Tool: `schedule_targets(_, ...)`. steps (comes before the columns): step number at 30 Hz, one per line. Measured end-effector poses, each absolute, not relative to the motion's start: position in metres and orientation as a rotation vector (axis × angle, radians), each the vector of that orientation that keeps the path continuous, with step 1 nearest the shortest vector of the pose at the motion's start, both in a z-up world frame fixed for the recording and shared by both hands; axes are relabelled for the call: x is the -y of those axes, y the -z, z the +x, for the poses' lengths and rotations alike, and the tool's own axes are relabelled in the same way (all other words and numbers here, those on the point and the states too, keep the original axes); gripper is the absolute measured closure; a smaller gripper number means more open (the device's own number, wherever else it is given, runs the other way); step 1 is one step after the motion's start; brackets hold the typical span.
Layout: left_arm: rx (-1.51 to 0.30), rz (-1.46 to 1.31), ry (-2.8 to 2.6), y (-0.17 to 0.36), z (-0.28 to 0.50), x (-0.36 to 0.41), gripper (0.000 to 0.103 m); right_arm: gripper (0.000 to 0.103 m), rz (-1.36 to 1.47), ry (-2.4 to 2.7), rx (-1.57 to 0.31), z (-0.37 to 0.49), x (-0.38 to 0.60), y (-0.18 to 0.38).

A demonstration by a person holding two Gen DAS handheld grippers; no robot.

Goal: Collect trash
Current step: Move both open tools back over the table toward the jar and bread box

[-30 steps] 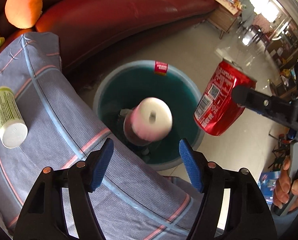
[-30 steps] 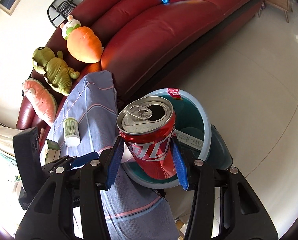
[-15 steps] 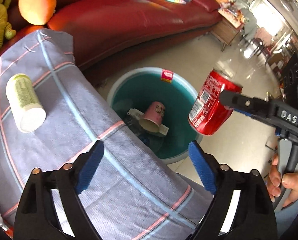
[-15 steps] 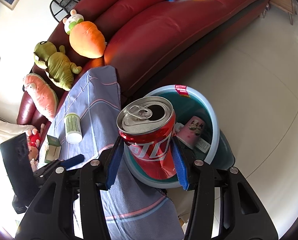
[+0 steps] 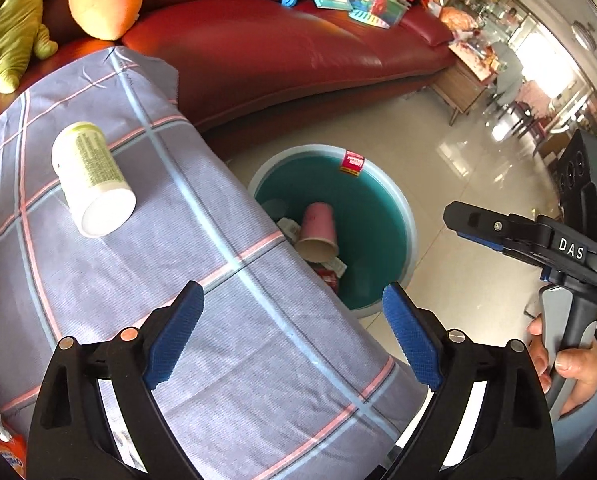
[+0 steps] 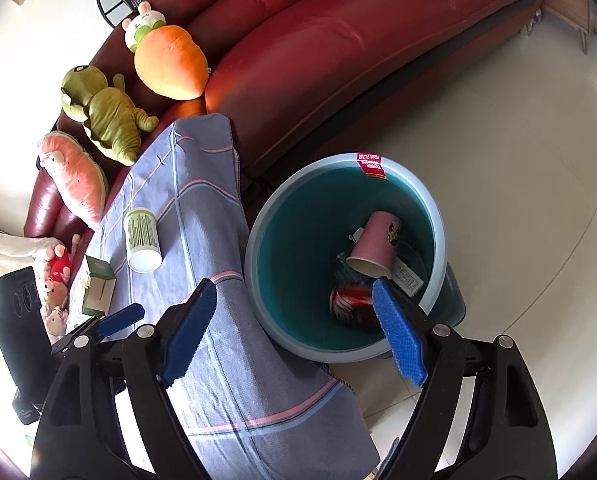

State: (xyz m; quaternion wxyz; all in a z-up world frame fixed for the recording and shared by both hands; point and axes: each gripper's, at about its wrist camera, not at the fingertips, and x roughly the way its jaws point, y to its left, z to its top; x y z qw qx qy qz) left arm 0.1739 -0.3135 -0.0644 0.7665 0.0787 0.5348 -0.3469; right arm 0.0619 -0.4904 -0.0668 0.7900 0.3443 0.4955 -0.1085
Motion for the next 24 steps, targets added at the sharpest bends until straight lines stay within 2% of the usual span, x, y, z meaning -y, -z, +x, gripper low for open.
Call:
schedule_targets(11,-1.133,0.116,0.723,0.049,0.172,0.27,0.011,0.021,0.658,0.204,-1.097,0.077,0.452,0.042)
schedule_targets(24,-1.098,0.042,0.653,0.037,0.181,0.199,0.006,0.021,0.55,0.119,-1.151,0.112,0.382,0.024)
